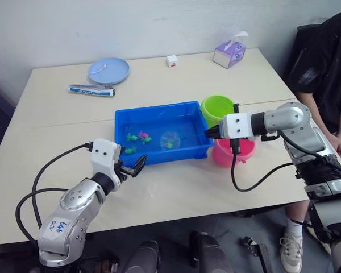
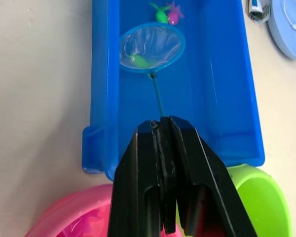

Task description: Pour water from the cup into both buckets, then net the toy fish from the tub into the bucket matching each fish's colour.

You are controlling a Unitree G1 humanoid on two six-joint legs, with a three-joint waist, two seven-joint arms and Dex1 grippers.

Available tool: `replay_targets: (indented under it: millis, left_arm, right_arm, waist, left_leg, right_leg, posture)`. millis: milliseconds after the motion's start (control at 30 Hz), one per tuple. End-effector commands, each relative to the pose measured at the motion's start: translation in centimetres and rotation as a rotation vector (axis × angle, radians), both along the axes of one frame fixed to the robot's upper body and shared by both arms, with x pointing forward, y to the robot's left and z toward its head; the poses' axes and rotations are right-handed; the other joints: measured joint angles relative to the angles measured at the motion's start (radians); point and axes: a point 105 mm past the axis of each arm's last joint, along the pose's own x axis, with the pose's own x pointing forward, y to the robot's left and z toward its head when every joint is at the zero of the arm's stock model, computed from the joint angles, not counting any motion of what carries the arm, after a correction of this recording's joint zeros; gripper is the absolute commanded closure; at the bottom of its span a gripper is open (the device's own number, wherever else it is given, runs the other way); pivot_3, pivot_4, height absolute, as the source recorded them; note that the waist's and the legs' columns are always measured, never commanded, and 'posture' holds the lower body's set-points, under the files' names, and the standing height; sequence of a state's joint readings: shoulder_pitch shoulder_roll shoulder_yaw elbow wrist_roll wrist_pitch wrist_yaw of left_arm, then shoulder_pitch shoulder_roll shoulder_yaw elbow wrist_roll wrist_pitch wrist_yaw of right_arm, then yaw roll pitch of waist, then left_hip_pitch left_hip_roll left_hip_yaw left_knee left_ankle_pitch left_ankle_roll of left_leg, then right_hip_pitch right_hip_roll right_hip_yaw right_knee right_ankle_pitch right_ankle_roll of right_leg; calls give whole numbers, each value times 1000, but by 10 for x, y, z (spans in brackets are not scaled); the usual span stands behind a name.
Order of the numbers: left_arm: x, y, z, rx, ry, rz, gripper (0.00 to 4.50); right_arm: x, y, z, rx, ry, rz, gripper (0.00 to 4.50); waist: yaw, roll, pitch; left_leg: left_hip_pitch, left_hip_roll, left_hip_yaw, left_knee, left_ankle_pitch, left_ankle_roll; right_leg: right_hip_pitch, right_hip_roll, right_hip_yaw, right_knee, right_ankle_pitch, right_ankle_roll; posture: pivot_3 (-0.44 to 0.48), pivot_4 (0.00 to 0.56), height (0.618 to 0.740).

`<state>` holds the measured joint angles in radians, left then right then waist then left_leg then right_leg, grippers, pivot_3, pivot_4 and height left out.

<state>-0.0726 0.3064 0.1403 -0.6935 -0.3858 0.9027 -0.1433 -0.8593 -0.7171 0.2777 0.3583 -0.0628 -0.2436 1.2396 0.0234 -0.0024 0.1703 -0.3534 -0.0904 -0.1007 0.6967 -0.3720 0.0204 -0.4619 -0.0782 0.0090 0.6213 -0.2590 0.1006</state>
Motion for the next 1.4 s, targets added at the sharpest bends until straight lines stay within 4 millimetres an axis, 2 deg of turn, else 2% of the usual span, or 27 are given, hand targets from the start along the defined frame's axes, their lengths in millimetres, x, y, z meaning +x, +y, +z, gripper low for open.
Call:
replay_targets:
  millis: [33,567,767,1167,1400]
  left_arm:
    - [1,2,9,3,-43,12,205]
    - [1,-5,12,-14,-47,1,205]
    - [2,-5,13,-15,-51,1,205]
    - [1,-6,13,-19,-52,5,205]
    - [1,-6,12,-24,-54,15,205]
  right_arm:
    - [3,4,12,-2,-64,22,3743]
    - [12,1,-2,-11,-64,14,3743]
    - [9,3,-10,-20,-39,32,3743]
    - [-4,25,-15,-29,33,136,3743]
    - [-4,38,-9,19,95,142,3743]
  waist:
    - [0,0,0]
    - [-1,0,0]
    - [-1,0,0]
    - [-1,0,0]
    - [-2,0,0]
  left_leg:
    - [0,0,0,0,0,0]
    - [0,0,0,0,0,0]
    - [0,0,0,0,0,0]
    - [0,0,0,0,0,0]
    - [0,0,0,0,0,0]
  right_leg:
    - [0,0,0,0,0,0]
    - [0,0,0,0,0,0]
    - [0,0,0,0,0,0]
    - [0,0,0,0,0,0]
    - [0,0,0,0,0,0]
  posture:
    - [0,150,740]
    - [0,150,740]
    - [0,150,740]
    - [0,150,740]
    - [0,150,740]
